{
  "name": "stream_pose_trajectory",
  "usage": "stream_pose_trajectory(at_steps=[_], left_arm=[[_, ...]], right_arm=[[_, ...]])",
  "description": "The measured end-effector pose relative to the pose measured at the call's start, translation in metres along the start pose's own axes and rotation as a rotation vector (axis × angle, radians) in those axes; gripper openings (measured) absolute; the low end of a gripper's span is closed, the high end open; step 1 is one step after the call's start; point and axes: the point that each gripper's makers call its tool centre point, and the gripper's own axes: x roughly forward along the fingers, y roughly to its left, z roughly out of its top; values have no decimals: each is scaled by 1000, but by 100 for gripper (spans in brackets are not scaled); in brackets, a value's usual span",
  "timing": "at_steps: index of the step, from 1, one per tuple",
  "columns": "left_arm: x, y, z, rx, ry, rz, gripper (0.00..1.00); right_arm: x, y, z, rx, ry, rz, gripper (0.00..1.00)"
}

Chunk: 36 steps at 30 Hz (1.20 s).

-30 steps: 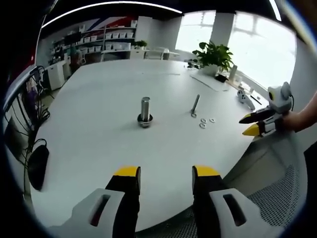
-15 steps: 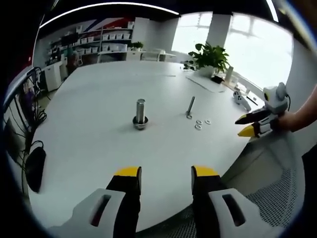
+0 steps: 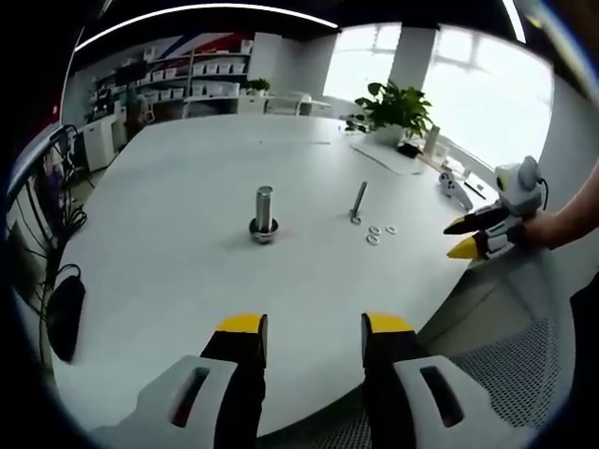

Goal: Place the washer onto the threaded stud by aligning its center hole with the stud, sliding it down to the base, and recovering from edge contact or off-axis alignment until the washer reaches the visible bottom stop.

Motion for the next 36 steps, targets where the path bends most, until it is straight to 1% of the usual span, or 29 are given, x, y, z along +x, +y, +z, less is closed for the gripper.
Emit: stream_pose_trajectory(at_steps=[9, 16, 20, 26, 29, 31, 36], left_arm=[[1, 2, -3, -2, 14, 15, 38], [1, 2, -2, -1, 12, 20, 38], [0, 2, -2, -6, 14, 21, 38], [0, 4, -1, -16, 7, 24, 38], [0, 3, -2, -13, 12, 24, 38], [-1, 4, -1, -13, 9, 28, 38], [-1, 4, 0, -18, -1, 28, 37]], right_arm=[[0, 0, 2, -5, -20, 15, 46], [-2, 1, 6, -4, -44, 18, 46], [-2, 2, 6, -6, -43, 19, 46], [0, 3, 4, -20, -26, 22, 47], [1, 7, 3, -42, -4, 33, 48], [1, 9, 0, -95, 20, 33, 49], [3, 13, -2, -117, 50, 53, 50]])
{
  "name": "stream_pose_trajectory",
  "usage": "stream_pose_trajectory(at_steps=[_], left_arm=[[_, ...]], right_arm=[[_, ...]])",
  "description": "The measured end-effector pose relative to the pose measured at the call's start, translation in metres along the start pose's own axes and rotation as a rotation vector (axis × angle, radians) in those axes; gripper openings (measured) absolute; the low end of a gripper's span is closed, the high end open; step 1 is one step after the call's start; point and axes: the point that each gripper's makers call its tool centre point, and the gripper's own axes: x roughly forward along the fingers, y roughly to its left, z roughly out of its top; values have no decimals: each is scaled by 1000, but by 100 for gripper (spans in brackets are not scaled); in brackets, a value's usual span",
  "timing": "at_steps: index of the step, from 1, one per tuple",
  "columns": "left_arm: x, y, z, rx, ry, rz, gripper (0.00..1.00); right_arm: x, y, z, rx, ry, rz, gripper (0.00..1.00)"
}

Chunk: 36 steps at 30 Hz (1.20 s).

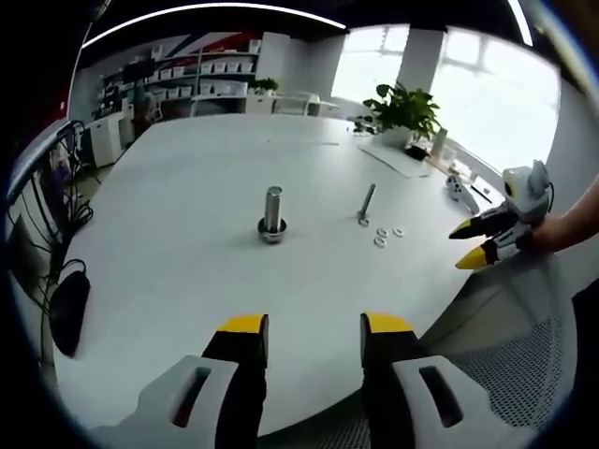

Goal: Place the washer onto the threaded stud by aligning its center hole with the stud, sliding it down to the base, and recovering from edge contact or off-axis alignment until the washer reaches the visible bottom stop.

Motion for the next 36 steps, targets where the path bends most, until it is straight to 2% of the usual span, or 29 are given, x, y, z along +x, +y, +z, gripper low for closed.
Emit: stream_pose_trajectory(at_steps=[7, 11, 16, 21, 23, 26, 36], left_arm=[[1, 0, -2, 5, 9, -2, 36], [0, -1, -1, 3, 8, -3, 36], [0, -1, 0, 0, 2, -4, 36], [0, 0, 0, -1, 1, -2, 36], [0, 0, 0, -1, 1, -3, 36], [0, 0, 1, -2, -2, -2, 36], [0, 2, 1, -8, -4, 3, 36]], right_arm=[[12, -16, 41, -37, -9, 1, 50], [24, -21, 53, -37, 4, -4, 49], [37, -19, 54, -60, 55, 6, 45], [49, -24, 53, -81, 100, -8, 45], [52, -27, 50, -85, 139, -12, 44], [58, -28, 50, -72, 163, 3, 39], [74, -27, 57, -124, 231, 42, 39]])
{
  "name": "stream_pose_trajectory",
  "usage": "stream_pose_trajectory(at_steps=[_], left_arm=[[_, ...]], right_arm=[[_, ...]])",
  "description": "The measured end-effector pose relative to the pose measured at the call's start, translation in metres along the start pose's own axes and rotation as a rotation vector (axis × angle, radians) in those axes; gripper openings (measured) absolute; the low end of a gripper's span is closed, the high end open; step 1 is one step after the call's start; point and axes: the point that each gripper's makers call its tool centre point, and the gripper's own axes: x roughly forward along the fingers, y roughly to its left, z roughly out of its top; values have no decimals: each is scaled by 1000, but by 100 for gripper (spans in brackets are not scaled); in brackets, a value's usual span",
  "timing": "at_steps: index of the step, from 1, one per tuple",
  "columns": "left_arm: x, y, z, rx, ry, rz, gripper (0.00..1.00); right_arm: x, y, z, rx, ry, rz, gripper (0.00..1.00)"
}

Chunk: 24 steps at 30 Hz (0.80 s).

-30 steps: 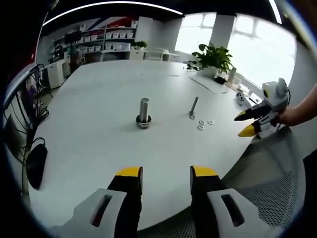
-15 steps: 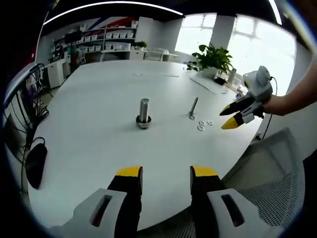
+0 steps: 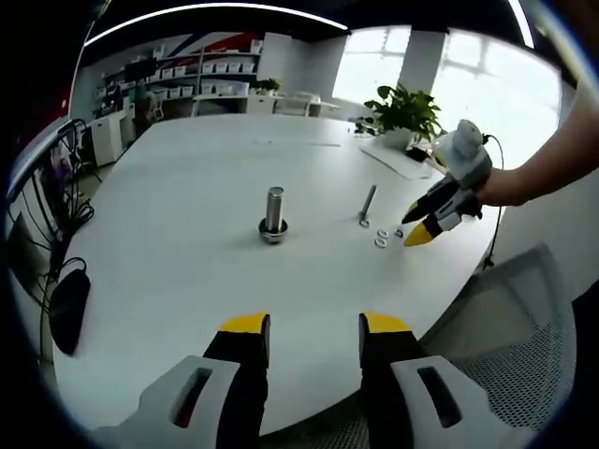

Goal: Place the washer onto the threaded stud by aligning its center hole with the stud, sliding it down to the base, and recovering from edge contact or off-axis alignment until the washer reaches the visible bottom stop.

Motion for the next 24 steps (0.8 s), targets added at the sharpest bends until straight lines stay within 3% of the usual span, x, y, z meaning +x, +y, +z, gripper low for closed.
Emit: stream_pose_trajectory(at_steps=[17, 24], left_arm=[[0, 1, 0, -2, -2, 4, 35], [0, 0, 0, -4, -2, 2, 35]], right_arm=[[3, 3, 4, -143, 46, 60, 35], [2, 9, -1, -291, 129, 110, 27]])
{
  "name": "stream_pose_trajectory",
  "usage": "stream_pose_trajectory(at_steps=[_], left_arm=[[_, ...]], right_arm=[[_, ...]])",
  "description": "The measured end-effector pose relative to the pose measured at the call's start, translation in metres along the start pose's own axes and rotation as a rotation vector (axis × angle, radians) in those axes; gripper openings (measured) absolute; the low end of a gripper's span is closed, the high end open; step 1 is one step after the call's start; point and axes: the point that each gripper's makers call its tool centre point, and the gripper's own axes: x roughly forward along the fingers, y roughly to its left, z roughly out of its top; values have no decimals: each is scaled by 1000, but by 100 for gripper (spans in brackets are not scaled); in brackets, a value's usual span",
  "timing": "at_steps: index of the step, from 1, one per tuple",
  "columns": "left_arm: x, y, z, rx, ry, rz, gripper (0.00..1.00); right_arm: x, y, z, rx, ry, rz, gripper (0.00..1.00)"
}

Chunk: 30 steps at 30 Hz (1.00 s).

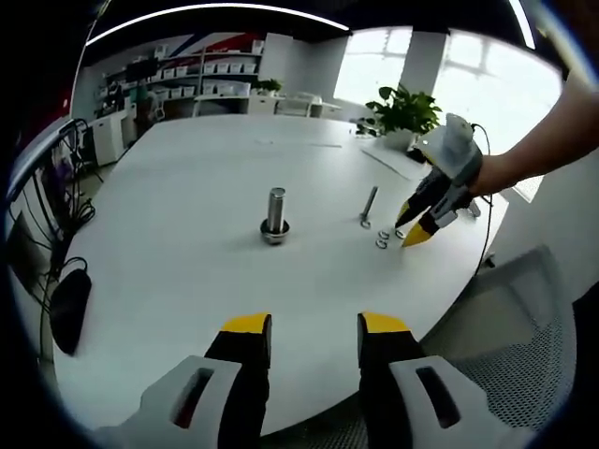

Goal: Place the washer onto the threaded stud by aligning its center hole with the stud, sliding it down to the base, and recovering from edge contact or off-axis alignment until the washer reaches the visible bottom stop.

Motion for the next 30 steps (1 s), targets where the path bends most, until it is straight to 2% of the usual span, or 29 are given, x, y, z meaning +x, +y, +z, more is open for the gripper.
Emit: stream_pose_trajectory(at_steps=[7, 12, 15, 24, 30], left_arm=[[0, 0, 0, -1, -2, -4, 35], [0, 0, 1, -3, -3, -2, 34], [0, 0, 0, -1, -1, -4, 34], [0, 0, 0, -4, -2, -3, 34], [1, 0, 0, -4, -1, -2, 34]], right_arm=[[2, -3, -2, -108, 91, 33, 23], [2, -3, -2, -90, 95, 23, 23], [2, -2, -1, -122, 113, 29, 23], [5, -4, 3, -106, 162, -4, 15], [4, -6, 2, -101, 189, 15, 15]])
